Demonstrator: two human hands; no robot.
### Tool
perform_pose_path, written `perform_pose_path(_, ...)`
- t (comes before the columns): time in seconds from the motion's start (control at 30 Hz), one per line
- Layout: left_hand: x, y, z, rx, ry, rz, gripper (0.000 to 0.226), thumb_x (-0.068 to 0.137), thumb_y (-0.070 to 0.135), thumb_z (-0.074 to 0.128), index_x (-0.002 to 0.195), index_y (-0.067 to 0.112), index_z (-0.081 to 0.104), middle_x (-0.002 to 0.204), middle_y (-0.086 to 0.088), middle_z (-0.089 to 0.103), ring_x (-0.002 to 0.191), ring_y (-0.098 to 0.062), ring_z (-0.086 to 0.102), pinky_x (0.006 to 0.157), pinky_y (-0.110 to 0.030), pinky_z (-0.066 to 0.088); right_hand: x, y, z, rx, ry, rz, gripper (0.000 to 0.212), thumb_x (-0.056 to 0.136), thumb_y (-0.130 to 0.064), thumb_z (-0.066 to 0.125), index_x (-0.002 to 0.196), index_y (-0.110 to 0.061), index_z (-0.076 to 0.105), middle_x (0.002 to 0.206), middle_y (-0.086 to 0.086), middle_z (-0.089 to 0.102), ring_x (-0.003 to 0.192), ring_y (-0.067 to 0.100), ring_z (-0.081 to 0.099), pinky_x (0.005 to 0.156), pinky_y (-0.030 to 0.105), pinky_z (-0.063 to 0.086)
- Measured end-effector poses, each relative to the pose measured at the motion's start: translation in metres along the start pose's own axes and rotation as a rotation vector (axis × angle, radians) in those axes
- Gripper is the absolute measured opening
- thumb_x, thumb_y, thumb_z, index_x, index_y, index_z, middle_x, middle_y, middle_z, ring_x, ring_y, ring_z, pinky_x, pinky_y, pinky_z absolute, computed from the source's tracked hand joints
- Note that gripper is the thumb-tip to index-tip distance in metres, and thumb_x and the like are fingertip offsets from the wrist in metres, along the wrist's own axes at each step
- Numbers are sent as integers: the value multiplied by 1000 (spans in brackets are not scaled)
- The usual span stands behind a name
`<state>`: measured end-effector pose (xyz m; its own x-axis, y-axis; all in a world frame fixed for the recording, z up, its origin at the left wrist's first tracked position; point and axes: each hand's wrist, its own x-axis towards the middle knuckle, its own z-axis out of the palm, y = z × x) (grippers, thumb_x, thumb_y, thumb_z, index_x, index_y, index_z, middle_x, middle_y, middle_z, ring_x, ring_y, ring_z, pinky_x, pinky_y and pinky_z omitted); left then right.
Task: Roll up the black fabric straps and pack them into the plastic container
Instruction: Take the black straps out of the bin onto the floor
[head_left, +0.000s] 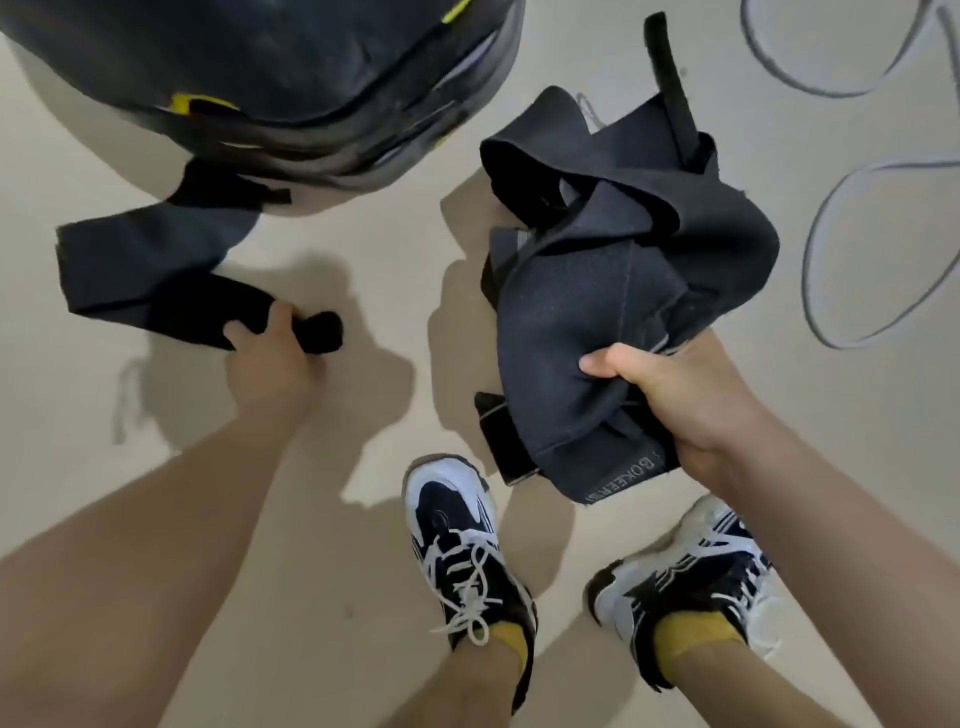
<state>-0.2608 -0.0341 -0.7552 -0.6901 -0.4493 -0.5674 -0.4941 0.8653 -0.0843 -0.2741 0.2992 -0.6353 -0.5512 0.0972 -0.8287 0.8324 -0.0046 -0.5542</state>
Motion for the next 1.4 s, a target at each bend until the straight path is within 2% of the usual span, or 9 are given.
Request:
perform_pose_path(0.1,-5,3,-23,-111,67,31,14,85,6,61,97,11,56,92,-14,58,88,-42,58,69,-37,37,-11,-5,0,33,-10,9,44,74,5,73,113,-14,67,100,1,77,89,17,74,65,30,59)
perform_pose_path(0.2,-50,42,-81,-612,44,-81,15,83,9,64,95,16,57,95,0,58,92,-24,59,69,-28,41,-39,-23,-13,79,-7,34,40,74,4,73,108,-16,68,97,0,77,87,18,74,65,31,59)
perform_pose_path(0.33,-151,110,-201,-1414,-401,-127,53,72,2,40,122,-2,58,110,-18,63,98,-28,61,73,-33,54,-105,-68,-40,129,-28,64,37,75,4,74,104,-19,69,95,0,77,88,21,74,70,36,58)
perform_pose_path(0.43,-242,154,-288,-1608,-710,-41,54,68,3,34,114,-1,61,94,-13,67,84,-24,63,67,-30,55,-172,-118,-70,163,-66,71,36,76,7,71,104,-15,69,96,4,77,89,25,74,74,40,60)
perform_pose_path(0.53,-325,198,-353,-1346,-657,132,30,86,15,54,114,16,66,97,2,73,86,-11,67,69,-22,51,-242,-171,-113,148,-110,32,34,77,9,70,103,-13,70,96,6,77,90,26,73,79,43,60)
perform_pose_path(0.63,-393,242,-408,-1133,-579,278,69,67,34,83,130,34,56,120,13,69,109,-2,65,88,-21,52,-304,-227,-162,180,-99,-68,36,75,7,72,103,-16,71,94,4,77,89,24,74,80,43,59)
perform_pose_path(0.83,-489,337,-496,-1181,-371,480,60,69,0,83,120,22,59,114,0,72,107,-18,69,89,-35,57,-384,-311,-260,303,-80,-289,47,76,3,79,116,-16,65,106,1,76,99,19,72,87,42,58)
perform_pose_path(1.07,-546,439,-571,-1153,-343,614,44,71,2,82,105,25,65,110,-1,74,105,-27,69,88,-49,56,-426,-363,-370,580,-45,-258,76,71,-61,79,137,-38,48,126,-9,68,109,15,69,94,42,57)
perform_pose_path(1.4,-584,646,-649,-802,-232,996,64,67,1,84,112,38,57,109,16,67,96,2,64,79,-13,50,-431,-445,-574,531,423,-348,23,87,-5,69,98,-26,69,86,-9,76,80,7,71,71,24,57)
